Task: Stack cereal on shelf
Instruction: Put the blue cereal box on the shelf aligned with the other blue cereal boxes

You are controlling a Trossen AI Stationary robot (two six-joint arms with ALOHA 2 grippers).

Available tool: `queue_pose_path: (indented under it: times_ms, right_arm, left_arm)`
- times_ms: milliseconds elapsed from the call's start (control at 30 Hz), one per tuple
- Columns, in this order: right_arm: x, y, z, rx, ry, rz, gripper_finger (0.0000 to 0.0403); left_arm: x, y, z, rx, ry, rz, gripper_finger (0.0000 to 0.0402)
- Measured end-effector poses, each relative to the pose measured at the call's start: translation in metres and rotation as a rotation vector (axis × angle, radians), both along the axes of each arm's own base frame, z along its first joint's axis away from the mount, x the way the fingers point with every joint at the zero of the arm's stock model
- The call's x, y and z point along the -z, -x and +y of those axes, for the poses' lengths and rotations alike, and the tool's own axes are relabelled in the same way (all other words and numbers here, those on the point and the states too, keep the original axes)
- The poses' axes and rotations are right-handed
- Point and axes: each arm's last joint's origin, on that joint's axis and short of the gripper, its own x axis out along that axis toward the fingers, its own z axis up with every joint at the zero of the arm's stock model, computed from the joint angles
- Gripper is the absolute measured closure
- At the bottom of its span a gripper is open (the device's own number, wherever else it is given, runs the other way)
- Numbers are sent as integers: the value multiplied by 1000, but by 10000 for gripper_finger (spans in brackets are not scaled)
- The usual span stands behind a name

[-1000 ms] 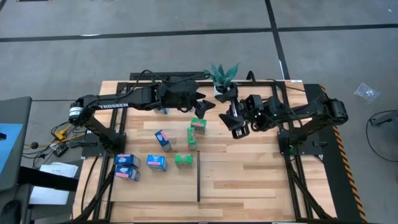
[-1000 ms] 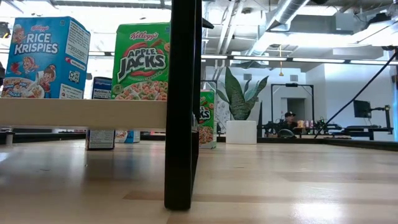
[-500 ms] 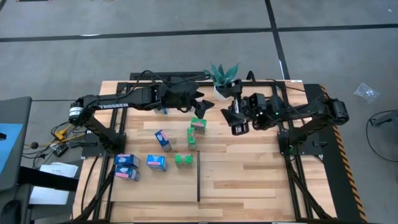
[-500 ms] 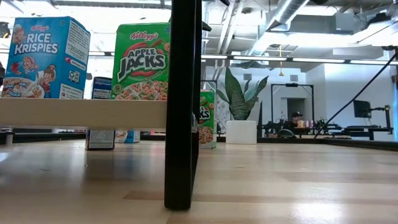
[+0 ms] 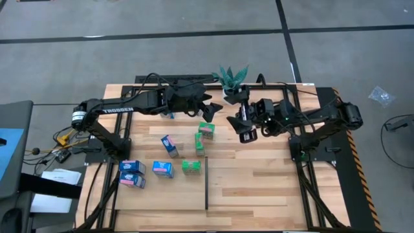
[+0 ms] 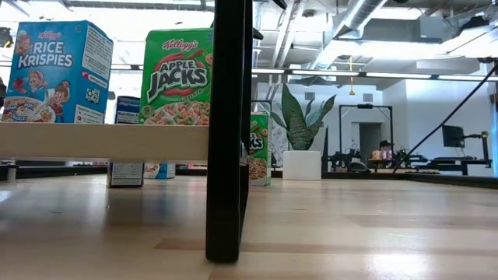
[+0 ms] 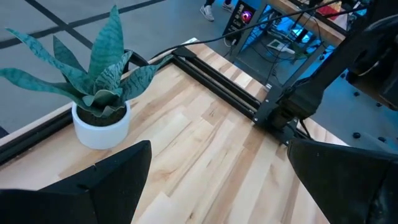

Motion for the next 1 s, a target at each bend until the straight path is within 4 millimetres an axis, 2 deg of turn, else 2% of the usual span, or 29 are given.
queue_pose_path:
  times_ms: [333, 733, 833, 1000]
  right_arm:
    - [-9, -3, 8, -17, 9, 21, 85]
    - [-10, -6, 5, -23, -3, 52, 85]
    - [-11, -5, 5, -42, -11, 44, 85]
    - [-13, -4, 11, -89, 18, 29, 85]
  left_arm:
    - [0, -1, -1, 49, 21, -3, 35]
    - [3, 1, -1, 15, 13, 33, 35]
    - [1, 0, -2, 61, -5, 20, 34]
    - [-2, -2, -2, 105, -57, 4, 15]
